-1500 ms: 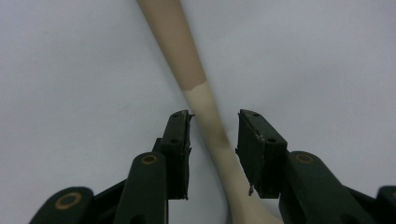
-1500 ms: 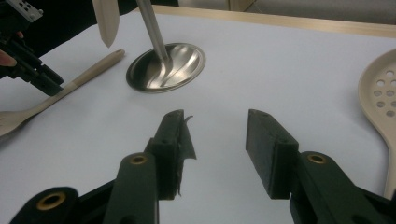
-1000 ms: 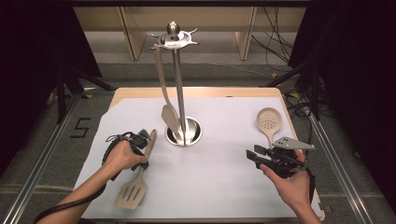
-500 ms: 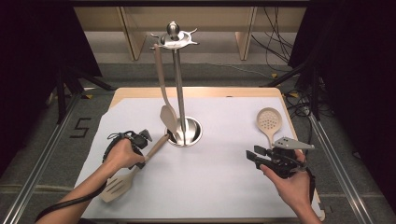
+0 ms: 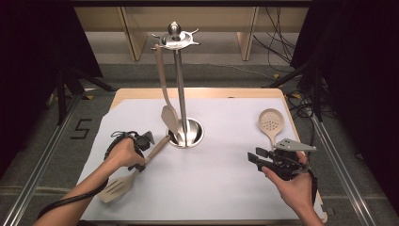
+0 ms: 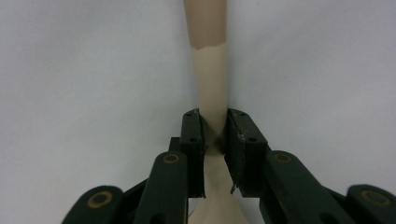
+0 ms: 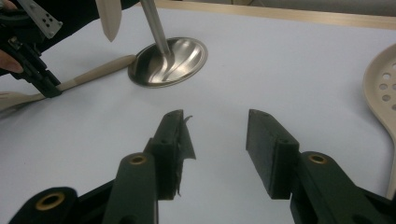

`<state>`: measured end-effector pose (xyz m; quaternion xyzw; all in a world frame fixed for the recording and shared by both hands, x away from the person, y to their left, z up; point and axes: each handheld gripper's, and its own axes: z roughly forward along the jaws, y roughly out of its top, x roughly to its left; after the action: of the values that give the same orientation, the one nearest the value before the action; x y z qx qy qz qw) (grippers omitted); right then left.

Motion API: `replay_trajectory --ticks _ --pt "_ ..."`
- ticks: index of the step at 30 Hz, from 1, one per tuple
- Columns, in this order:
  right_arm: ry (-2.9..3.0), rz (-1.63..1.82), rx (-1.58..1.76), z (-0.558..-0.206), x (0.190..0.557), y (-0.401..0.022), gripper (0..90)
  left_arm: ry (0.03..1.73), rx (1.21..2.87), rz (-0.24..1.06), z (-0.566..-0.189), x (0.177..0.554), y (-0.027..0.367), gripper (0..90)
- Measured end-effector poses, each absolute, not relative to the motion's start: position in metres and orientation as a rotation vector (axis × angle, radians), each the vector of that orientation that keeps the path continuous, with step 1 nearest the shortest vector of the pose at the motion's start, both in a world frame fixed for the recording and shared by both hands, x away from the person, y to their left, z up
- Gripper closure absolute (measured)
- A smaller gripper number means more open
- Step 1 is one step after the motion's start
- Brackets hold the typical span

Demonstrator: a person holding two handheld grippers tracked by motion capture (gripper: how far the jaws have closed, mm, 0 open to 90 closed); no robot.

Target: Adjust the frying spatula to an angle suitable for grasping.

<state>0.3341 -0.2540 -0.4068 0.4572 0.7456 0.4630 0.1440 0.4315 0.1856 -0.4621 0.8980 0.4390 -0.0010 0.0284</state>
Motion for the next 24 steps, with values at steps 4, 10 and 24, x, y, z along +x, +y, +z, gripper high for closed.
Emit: replay_trajectory --ticks 4,10,24 --pt "2.145 1.320 1.284 -0.408 0.335 -0.257 57.7 1.365 2.736 0.000 -0.462 0.429 0.189 77.9" --pt "2.148 1.350 1.339 -0.408 0.334 -0.253 57.7 1.387 2.636 -0.057 -0.459 0.426 0.203 78.1" --pt "2.141 1.339 1.331 -0.408 0.335 -0.255 57.6 1.377 2.354 0.125 -0.440 0.415 0.237 78.1"
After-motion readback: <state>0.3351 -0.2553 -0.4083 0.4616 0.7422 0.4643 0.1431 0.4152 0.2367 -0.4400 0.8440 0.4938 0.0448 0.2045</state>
